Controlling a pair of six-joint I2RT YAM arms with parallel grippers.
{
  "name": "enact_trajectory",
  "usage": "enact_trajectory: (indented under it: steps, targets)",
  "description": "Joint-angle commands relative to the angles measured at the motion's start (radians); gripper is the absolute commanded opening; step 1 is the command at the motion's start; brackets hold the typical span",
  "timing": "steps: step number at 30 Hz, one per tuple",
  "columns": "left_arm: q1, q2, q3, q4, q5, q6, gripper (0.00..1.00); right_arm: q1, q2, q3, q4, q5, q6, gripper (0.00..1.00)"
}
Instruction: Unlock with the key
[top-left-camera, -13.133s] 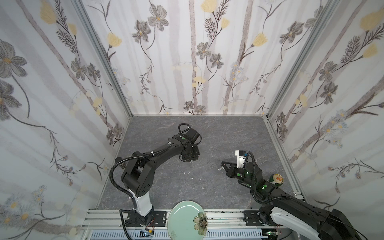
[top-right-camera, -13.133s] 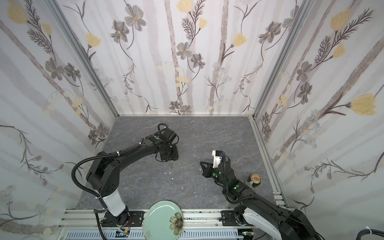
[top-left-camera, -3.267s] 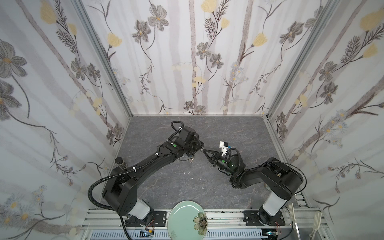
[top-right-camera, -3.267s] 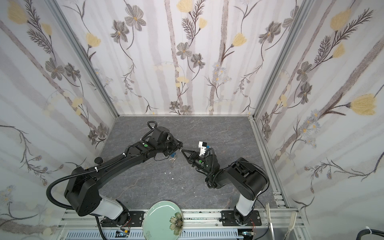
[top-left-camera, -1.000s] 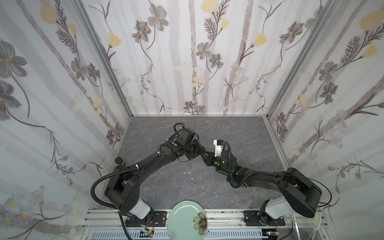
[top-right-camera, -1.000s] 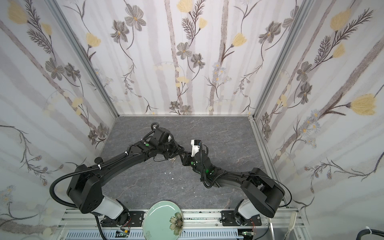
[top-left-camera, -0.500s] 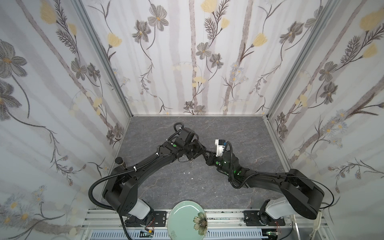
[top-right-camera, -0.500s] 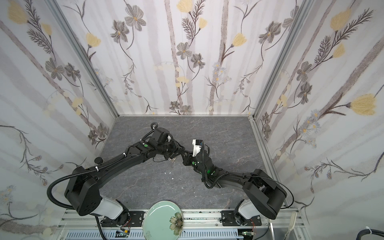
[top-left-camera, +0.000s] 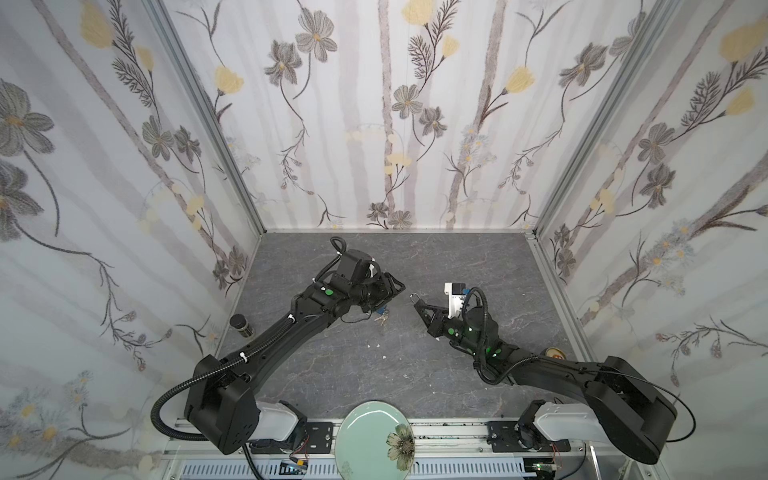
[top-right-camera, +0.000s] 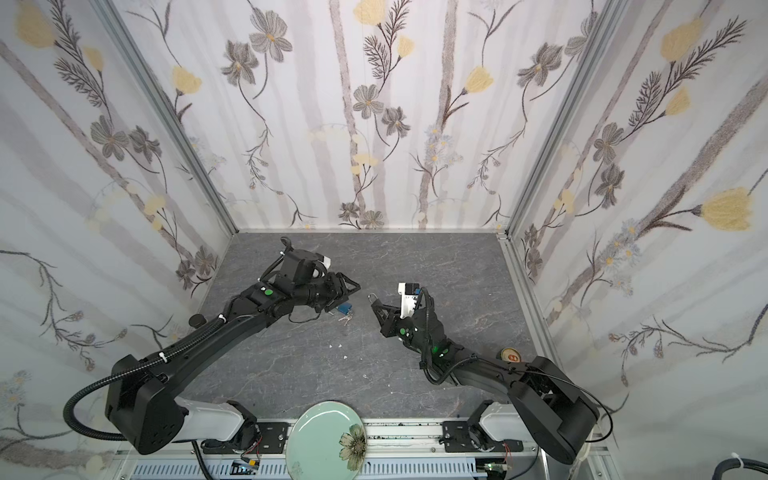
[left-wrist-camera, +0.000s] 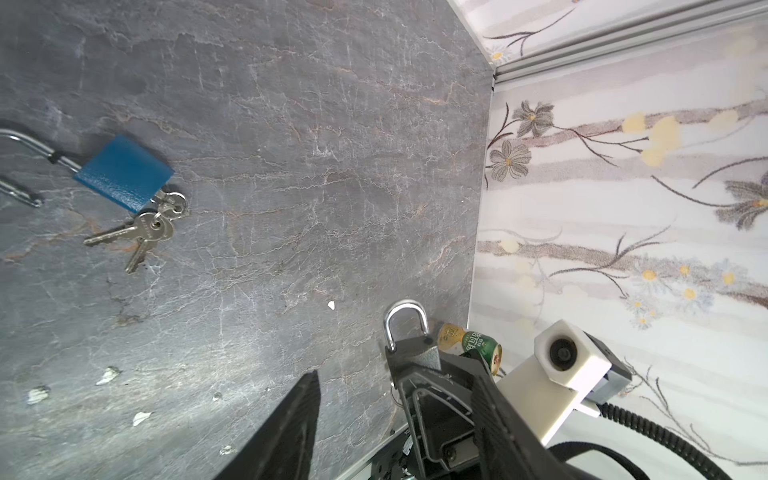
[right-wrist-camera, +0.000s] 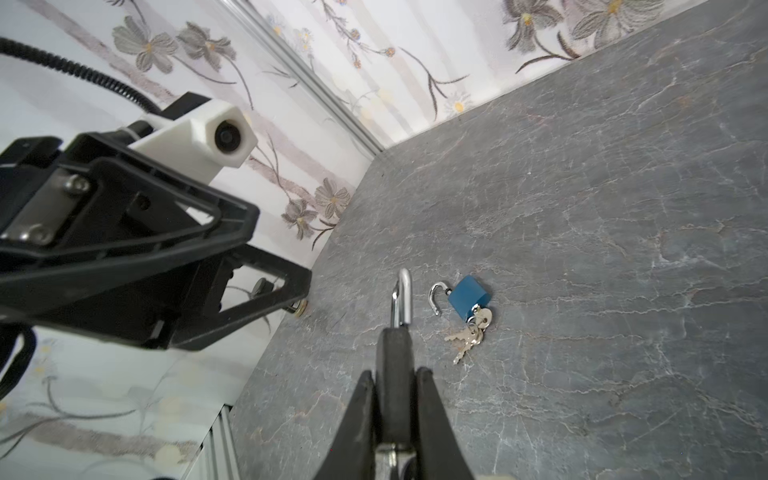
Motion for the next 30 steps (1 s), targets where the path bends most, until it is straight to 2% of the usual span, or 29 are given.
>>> enact_trajectory:
  steps: [1, 5, 10, 15, 30]
  targets:
    - [0.003, -0.011, 0.021, -0.048, 0.072, 0.136, 0.60, -0.027, -0.040, -0.009, 0.070, -0.162, -0.048, 0.00]
    - [0.003, 0.005, 0.055, -0.102, 0.147, 0.220, 0.60, -0.065, -0.069, 0.004, 0.032, -0.299, -0.077, 0.00]
    - [0.001, 0.011, 0.066, -0.116, 0.187, 0.255, 0.60, -0.075, -0.099, 0.009, 0.008, -0.364, -0.102, 0.00]
    - [-0.012, 0.020, 0.070, -0.100, 0.219, 0.258, 0.60, -0.075, -0.103, 0.012, 0.018, -0.392, -0.101, 0.00]
    - [-0.017, 0.049, 0.080, -0.144, 0.188, 0.282, 0.56, -0.075, -0.134, 0.005, 0.040, -0.430, -0.111, 0.00]
